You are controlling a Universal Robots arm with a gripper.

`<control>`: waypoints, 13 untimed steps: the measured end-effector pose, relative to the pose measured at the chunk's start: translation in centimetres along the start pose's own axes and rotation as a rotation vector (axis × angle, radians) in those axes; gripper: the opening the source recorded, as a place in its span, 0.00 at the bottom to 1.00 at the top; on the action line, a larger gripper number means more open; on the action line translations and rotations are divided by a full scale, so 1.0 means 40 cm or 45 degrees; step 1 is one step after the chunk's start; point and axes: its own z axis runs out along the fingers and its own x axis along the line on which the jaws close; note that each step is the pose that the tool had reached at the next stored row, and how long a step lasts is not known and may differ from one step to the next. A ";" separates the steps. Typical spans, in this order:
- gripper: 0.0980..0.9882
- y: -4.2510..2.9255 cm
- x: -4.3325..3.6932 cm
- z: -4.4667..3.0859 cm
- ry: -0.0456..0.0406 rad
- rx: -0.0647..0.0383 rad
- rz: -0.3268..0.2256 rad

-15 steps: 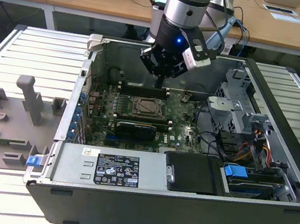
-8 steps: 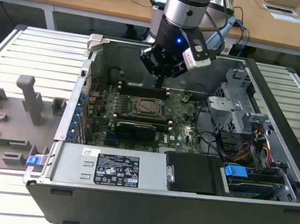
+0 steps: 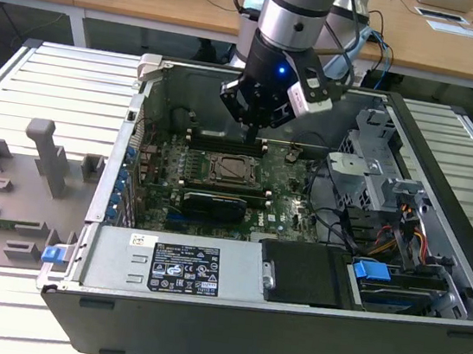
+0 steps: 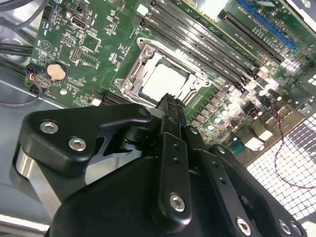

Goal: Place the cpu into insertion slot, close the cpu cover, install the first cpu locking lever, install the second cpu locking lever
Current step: 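Install the second cpu locking lever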

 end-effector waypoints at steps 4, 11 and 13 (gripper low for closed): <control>0.01 -0.008 0.000 0.005 0.000 0.000 0.000; 0.01 -0.015 0.000 0.011 0.000 0.000 0.000; 0.01 -0.016 0.000 0.016 0.000 0.000 0.000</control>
